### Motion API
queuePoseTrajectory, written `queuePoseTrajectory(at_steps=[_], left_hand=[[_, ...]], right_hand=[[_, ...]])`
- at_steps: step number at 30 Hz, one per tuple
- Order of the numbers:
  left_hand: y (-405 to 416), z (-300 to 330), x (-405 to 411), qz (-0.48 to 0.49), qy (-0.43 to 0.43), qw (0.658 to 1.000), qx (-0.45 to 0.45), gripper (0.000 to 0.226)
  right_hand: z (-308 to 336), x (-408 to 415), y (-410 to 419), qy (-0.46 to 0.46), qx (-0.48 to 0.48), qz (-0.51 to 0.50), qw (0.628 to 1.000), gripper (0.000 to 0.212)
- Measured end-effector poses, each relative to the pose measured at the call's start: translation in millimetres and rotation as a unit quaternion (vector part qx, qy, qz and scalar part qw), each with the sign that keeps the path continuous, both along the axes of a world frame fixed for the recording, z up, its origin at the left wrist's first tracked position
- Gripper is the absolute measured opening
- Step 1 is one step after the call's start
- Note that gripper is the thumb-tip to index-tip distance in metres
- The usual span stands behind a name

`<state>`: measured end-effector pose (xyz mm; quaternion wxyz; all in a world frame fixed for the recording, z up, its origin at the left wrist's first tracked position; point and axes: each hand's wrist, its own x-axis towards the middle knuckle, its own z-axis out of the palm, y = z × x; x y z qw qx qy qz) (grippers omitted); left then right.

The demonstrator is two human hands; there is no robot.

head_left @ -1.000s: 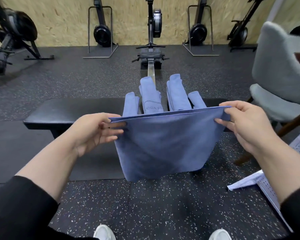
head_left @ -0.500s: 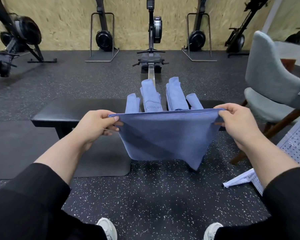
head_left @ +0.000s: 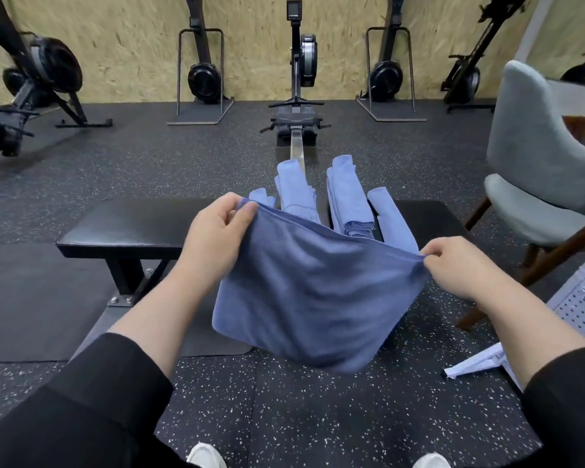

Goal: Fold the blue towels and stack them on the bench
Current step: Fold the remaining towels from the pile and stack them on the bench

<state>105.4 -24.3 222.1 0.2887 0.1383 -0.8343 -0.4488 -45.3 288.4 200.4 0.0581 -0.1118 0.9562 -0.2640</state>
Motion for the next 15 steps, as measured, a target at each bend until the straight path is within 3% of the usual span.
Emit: queuePoseTrajectory(at_steps=[3,4,7,9,12,15], left_hand=[[24.8,2.5,-11.5,-0.039,0.014,0.998,-0.05,0.031],[32.7,1.4,-15.8,-0.056,0.007,0.996,-0.071,0.032],[54.9,-6.2,-28.6,-0.122,-0.041,0.984,-0.123,0.034],[67.5,-11.7,-35.6,-0.148,-0.064,0.978,-0.136,0.034],[78.8,-14.5,-42.7,-0.163,-0.082,0.976,-0.123,0.026],[79.0,-12.0,-43.5,-0.166,-0.062,0.983,-0.047,0.024]], right_hand=[[-2.0,2.8,-14.1,-0.035,0.052,0.067,0.996,0.019],[-2.5,4.8,-20.4,-0.037,0.025,0.103,0.994,0.017],[6.7,23.3,-43.9,-0.064,-0.108,0.239,0.963,0.048],[9.4,32.6,-59.2,-0.114,-0.162,0.295,0.935,0.047],[6.4,38.2,-74.6,-0.112,-0.17,0.312,0.928,0.026],[4.2,35.7,-80.2,-0.103,-0.18,0.302,0.931,0.035]])
